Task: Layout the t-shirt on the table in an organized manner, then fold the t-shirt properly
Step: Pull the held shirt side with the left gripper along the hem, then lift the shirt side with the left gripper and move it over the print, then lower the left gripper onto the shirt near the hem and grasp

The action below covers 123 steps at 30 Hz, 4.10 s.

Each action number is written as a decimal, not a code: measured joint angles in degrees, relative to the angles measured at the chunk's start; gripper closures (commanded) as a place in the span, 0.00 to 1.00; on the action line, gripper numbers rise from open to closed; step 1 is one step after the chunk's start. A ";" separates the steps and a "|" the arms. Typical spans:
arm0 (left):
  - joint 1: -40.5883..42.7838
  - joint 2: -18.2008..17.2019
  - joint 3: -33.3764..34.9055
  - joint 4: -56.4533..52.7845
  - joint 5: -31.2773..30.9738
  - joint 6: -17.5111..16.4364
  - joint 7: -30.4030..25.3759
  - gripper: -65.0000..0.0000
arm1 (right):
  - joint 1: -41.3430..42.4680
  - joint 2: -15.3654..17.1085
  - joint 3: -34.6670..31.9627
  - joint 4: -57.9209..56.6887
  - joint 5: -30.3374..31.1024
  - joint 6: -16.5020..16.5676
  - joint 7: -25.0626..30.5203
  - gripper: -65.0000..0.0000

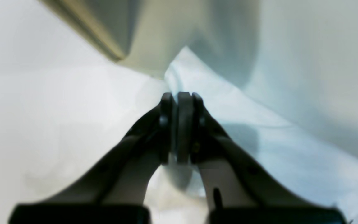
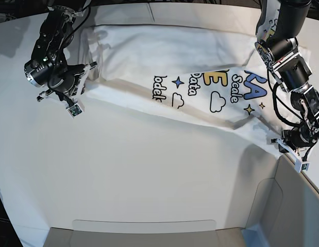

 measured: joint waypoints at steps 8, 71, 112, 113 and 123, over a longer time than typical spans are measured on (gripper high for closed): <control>4.26 1.73 0.00 2.21 0.04 0.02 -0.11 0.80 | 0.04 -0.07 0.00 -0.02 -0.02 0.00 -0.02 1.00; 8.52 9.75 -25.35 -1.92 -35.63 0.22 19.19 0.57 | 0.52 -0.02 0.00 -5.70 -0.02 0.00 0.00 1.00; 9.86 10.71 -13.44 0.00 -36.09 7.32 18.91 0.62 | 1.01 0.00 0.00 -5.70 -0.07 0.00 -0.02 1.00; 9.75 10.82 -13.44 0.00 -36.04 7.34 18.95 0.62 | 1.09 -0.02 0.00 -5.68 -0.07 0.00 -0.02 1.00; 10.10 10.34 -13.40 0.00 -35.58 7.37 18.99 0.62 | 0.85 0.00 0.00 -5.70 -0.07 0.00 -0.02 1.00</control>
